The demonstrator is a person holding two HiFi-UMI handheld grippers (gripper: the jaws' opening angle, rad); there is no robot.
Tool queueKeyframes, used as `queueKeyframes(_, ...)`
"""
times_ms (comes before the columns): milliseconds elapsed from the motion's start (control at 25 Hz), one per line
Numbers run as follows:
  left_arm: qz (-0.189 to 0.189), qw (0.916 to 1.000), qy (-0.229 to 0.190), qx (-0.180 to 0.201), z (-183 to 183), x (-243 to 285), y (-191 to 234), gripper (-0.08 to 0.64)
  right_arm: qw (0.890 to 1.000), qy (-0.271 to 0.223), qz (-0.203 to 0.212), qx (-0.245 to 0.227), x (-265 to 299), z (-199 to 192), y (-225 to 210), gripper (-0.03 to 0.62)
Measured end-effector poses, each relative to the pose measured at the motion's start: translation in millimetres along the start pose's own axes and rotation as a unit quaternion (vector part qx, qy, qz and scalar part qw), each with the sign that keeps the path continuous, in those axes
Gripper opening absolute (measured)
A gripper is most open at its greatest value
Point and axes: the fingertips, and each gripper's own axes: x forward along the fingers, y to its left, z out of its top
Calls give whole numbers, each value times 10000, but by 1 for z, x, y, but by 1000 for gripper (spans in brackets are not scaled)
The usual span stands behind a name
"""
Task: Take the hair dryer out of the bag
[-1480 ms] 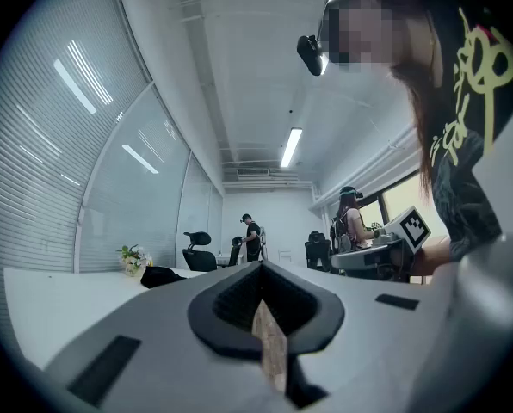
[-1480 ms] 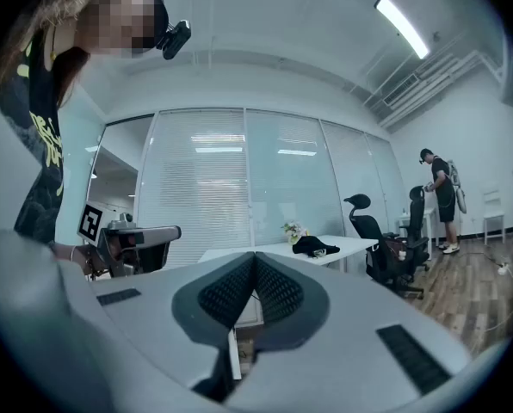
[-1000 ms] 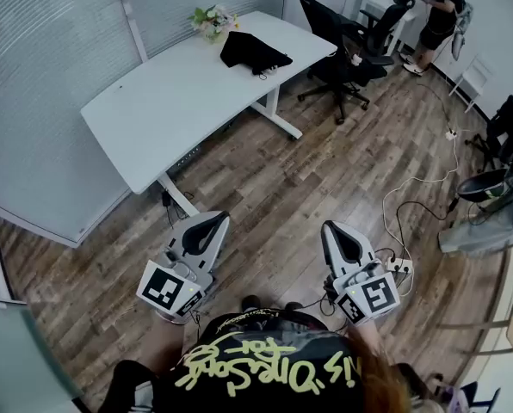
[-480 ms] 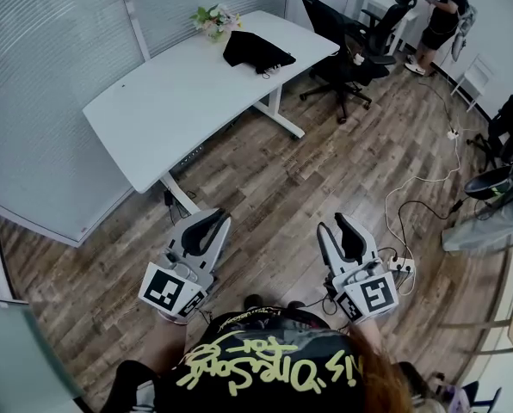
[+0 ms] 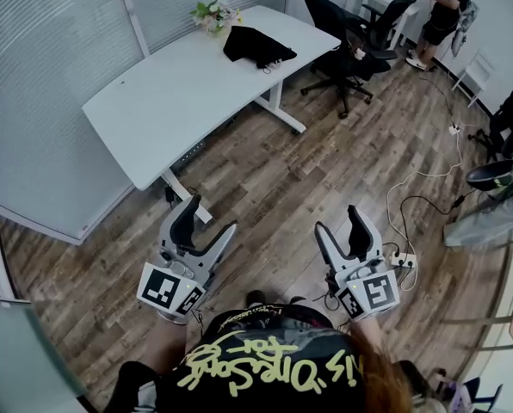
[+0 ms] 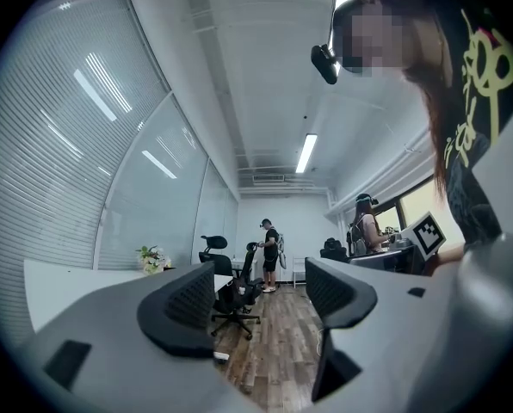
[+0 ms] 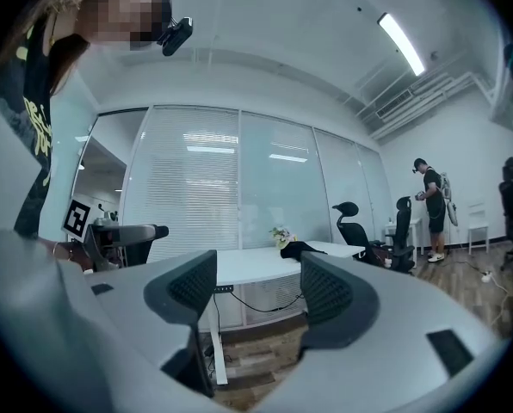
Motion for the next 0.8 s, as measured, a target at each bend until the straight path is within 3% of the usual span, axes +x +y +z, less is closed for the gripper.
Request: queueKeyframes(800, -326, 9994, 95, 37, -7, 20, -2, 325, 9997, 207, -157, -8, -1, -7, -10, 287)
